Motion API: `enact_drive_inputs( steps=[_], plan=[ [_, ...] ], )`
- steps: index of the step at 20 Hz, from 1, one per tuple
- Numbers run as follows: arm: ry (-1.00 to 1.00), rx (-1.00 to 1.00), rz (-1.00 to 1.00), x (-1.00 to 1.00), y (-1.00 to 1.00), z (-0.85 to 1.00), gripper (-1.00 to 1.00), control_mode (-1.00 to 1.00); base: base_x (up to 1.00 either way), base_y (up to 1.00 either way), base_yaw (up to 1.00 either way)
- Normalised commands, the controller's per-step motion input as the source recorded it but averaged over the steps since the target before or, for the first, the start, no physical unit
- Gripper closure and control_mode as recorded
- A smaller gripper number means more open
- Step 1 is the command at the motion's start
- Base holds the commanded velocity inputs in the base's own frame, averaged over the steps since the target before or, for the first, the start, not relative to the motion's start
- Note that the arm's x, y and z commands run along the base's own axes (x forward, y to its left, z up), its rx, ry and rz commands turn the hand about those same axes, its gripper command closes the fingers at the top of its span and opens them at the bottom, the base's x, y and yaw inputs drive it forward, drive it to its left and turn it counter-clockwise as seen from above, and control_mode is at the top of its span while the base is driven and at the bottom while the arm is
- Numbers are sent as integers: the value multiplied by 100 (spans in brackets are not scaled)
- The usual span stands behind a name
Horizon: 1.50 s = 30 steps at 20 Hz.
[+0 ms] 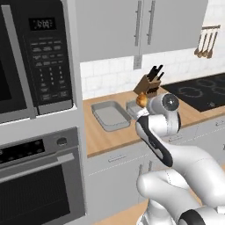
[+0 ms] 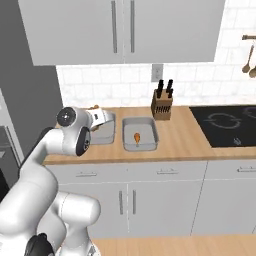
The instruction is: Place one lime and one chicken drumstick in each tupperware on the nearby counter, to pack two identical lunches.
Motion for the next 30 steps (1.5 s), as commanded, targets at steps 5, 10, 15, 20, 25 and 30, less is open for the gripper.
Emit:
enact_drive_inputs(
  steps=[5, 10, 15, 20, 25, 30],
  plan=[
    [0, 0, 0, 0, 0, 0, 100, 100, 81, 0, 0],
    [12, 0, 1, 18, 2, 0, 100, -100, 31, 0, 0],
    [30, 0, 4, 12, 10, -4, 100, -100, 0, 0, 0],
    [11, -3, 0, 51, 24, -83, 100, -100, 0, 0, 0],
    [0, -1, 0, 97, 39, -95, 100, -100, 0, 0, 0],
    [8, 3, 1, 82, 3, -61, 100, -100, 0, 0, 0]
  ],
)
